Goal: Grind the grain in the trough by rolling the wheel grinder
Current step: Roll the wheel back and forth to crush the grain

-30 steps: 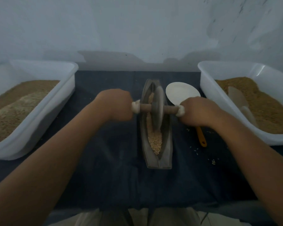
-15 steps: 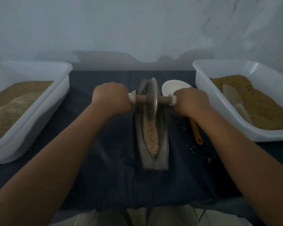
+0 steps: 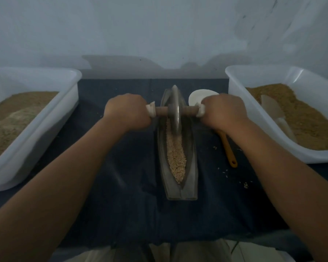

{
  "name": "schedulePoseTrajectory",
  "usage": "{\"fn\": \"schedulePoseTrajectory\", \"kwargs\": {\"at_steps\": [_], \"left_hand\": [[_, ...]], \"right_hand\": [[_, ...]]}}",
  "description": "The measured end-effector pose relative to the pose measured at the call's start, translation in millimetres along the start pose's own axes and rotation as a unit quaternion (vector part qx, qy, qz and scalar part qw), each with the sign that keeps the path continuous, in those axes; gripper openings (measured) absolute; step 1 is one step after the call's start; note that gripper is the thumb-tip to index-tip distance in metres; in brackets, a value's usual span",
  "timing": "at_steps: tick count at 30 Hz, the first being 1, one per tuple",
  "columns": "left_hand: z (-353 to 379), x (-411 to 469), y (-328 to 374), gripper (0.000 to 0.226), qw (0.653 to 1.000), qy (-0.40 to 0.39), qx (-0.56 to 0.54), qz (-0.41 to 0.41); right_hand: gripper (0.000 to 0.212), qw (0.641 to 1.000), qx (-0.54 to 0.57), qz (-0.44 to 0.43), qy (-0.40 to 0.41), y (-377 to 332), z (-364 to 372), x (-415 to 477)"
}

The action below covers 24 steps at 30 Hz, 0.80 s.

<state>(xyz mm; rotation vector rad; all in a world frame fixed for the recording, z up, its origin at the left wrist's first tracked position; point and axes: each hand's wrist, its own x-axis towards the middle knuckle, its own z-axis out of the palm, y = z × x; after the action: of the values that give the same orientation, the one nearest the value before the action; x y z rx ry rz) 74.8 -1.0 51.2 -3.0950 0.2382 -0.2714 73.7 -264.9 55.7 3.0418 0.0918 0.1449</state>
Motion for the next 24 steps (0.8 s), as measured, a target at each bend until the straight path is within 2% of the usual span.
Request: {"fn": "schedulePoseTrajectory", "kwargs": {"at_steps": [2,4,7,10,12,16,19,21,22,24], "left_hand": [[5,2,0,0.027,1.000,-0.004,-0.007,-0.002],[5,-8,-7,0.025,0.997,-0.055,-0.028,0.037],[1,-42,-24,0.021,0.976,-0.161,-0.059,0.135],[2,-66,-31,0.023,0.969,-0.167,-0.076,0.164],[8,-59,-27,0.027,0.980,-0.129,-0.053,0.143],[14,-18,-10,0.032,1.000,-0.008,-0.020,0.008],[18,-2,-3,0.028,0.999,0.039,-0.010,-0.027],[16,-7,-6,0.028,1.000,0.014,-0.019,0.002],[12,-13,-10,0.026,0.999,-0.022,-0.029,0.034],[1,-29,-20,0.020,0.985,-0.124,-0.046,0.107]], "right_hand": [[0.023,1.000,-0.003,-0.011,-0.003,-3,-3,6],[0.015,0.998,-0.014,-0.045,-0.033,-2,-13,-7],[0.014,0.983,0.022,-0.098,-0.156,9,-25,-54],[0.018,0.960,0.057,-0.123,-0.244,18,-30,-82],[0.016,0.968,0.060,-0.111,-0.215,17,-24,-69],[0.020,0.998,-0.014,-0.046,-0.031,3,-6,-11],[0.022,0.999,-0.028,-0.021,0.037,0,3,10],[0.021,0.998,-0.031,-0.036,0.041,1,3,3],[0.019,0.998,-0.024,-0.052,0.011,2,-1,-7],[0.013,0.986,0.027,-0.084,-0.139,7,-15,-31]]}}
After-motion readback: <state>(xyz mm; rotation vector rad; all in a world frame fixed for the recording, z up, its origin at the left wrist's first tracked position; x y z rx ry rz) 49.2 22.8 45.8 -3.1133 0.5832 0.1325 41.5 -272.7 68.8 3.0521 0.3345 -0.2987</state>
